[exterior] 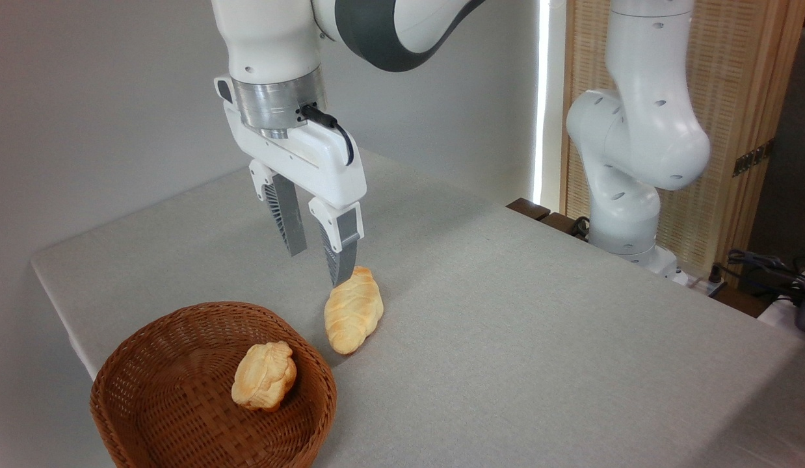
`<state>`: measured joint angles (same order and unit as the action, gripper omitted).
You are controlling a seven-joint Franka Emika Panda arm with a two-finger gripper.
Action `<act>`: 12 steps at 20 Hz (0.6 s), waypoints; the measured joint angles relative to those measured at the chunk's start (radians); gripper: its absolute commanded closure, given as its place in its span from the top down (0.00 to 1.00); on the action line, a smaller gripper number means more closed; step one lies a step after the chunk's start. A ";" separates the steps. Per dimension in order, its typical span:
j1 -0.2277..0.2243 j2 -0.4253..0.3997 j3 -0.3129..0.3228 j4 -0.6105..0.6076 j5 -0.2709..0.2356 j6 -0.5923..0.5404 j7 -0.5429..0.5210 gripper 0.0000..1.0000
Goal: Put bread into the basket
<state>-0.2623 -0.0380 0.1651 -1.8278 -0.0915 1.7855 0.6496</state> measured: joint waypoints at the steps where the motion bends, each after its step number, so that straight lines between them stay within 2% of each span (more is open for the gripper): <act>1: 0.000 0.000 0.000 0.000 0.000 -0.008 0.000 1.00; 6: 0.001 0.000 0.024 0.010 0.000 -0.008 0.000 1.00; 12: 0.001 0.000 0.025 0.011 0.000 -0.008 0.000 1.00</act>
<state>-0.2615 -0.0382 0.1899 -1.8171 -0.0915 1.7780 0.6497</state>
